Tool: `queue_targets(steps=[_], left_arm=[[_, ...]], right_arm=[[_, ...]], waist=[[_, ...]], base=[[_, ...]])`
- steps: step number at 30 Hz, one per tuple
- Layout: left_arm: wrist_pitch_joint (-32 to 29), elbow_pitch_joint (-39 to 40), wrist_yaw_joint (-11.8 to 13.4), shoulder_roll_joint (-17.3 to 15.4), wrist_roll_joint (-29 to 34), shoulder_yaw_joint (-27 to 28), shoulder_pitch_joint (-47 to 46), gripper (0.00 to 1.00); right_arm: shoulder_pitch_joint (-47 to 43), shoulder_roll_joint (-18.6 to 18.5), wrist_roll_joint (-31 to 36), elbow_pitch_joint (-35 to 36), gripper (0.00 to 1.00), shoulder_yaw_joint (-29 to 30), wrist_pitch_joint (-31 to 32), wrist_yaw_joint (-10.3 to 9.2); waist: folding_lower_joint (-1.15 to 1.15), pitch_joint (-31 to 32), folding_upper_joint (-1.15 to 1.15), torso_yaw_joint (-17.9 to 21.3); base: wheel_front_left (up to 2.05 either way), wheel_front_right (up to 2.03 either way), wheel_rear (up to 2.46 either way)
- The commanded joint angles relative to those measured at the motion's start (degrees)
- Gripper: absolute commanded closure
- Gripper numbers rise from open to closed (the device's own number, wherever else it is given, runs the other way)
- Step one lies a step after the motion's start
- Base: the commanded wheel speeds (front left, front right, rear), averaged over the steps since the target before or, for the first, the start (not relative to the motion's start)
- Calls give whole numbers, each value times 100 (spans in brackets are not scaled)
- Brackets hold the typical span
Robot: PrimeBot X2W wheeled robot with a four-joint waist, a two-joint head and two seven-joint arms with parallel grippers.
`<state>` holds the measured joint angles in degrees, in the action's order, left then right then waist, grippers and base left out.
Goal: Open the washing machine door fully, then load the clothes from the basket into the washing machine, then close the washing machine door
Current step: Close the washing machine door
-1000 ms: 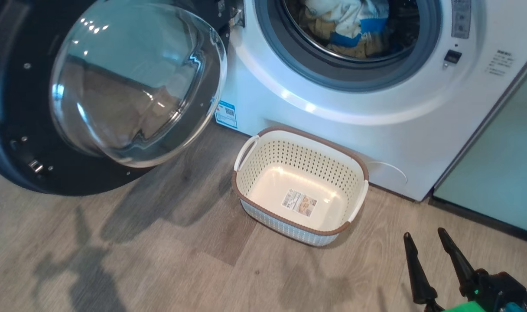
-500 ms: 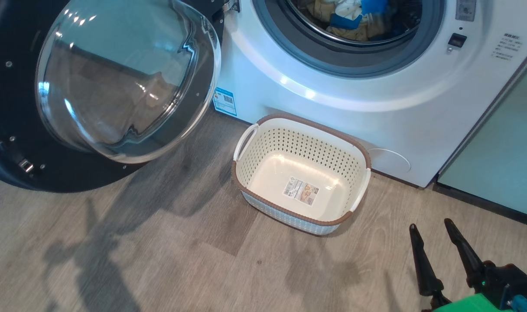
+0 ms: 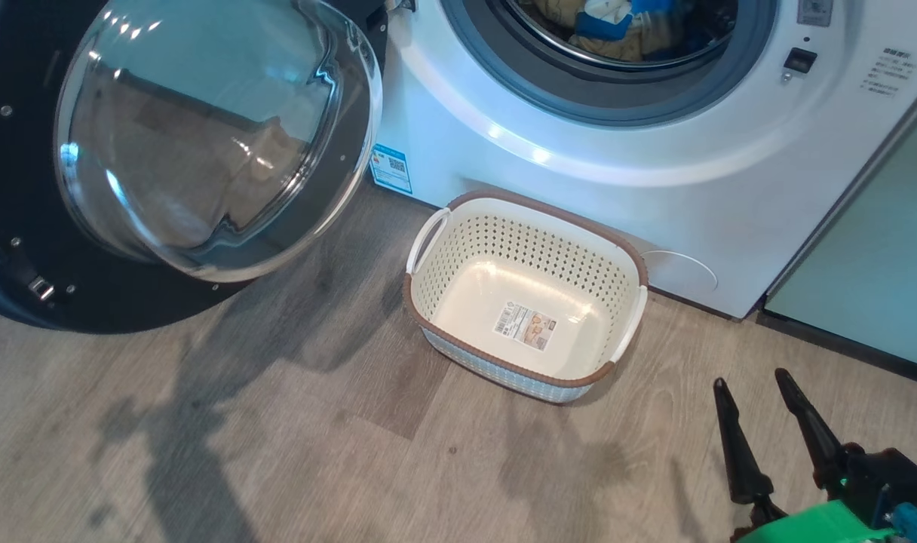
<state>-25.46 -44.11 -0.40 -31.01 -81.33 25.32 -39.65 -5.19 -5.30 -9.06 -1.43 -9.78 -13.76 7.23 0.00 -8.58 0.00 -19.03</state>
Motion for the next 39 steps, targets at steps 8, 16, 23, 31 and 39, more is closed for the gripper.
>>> queue_targets(steps=[8,16,23,31,39], left_arm=[[-387,401,-76,-257,-108,14,66,100],[-791,720,-123,-143,-309,31,313,100],[-1180,1102,-84,40,-612,99,484,100],[-1625,1674,-53,289,-973,177,779,100],[-2009,2081,-166,476,-1160,120,1084,100]], right_arm=[[256,-112,-16,159,0,-117,-4,25],[269,-122,-24,144,0,-120,-11,25],[273,-131,-21,142,0,-131,-12,25],[278,-160,-26,154,0,-151,5,25],[273,-136,-14,158,0,-151,1,25]], waist=[[0,-27,0,-7],[0,-27,0,-58],[0,-44,0,-106],[0,-66,0,-126],[0,-63,0,-91]], base=[[0,0,0],[0,0,0],[0,0,0],[0,0,0],[0,0,0]])
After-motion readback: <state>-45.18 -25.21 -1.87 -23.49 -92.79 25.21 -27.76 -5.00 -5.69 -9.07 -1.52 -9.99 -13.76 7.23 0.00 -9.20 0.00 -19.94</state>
